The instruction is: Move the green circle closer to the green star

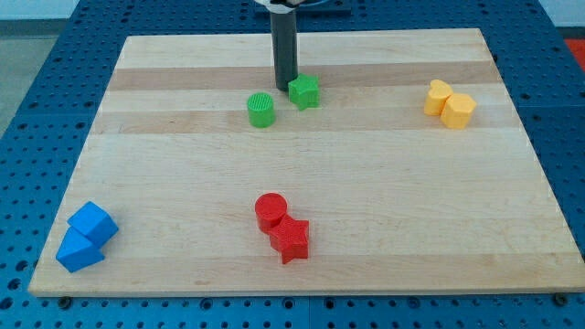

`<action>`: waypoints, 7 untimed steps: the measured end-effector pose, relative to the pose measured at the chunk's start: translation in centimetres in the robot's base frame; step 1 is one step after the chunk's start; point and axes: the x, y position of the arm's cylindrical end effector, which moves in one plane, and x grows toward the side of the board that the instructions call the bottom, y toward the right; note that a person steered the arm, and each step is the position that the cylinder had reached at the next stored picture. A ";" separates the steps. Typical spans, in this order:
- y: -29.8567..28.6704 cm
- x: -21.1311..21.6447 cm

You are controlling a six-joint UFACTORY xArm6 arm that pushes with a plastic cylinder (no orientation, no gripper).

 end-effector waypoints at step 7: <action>-8.2 4.2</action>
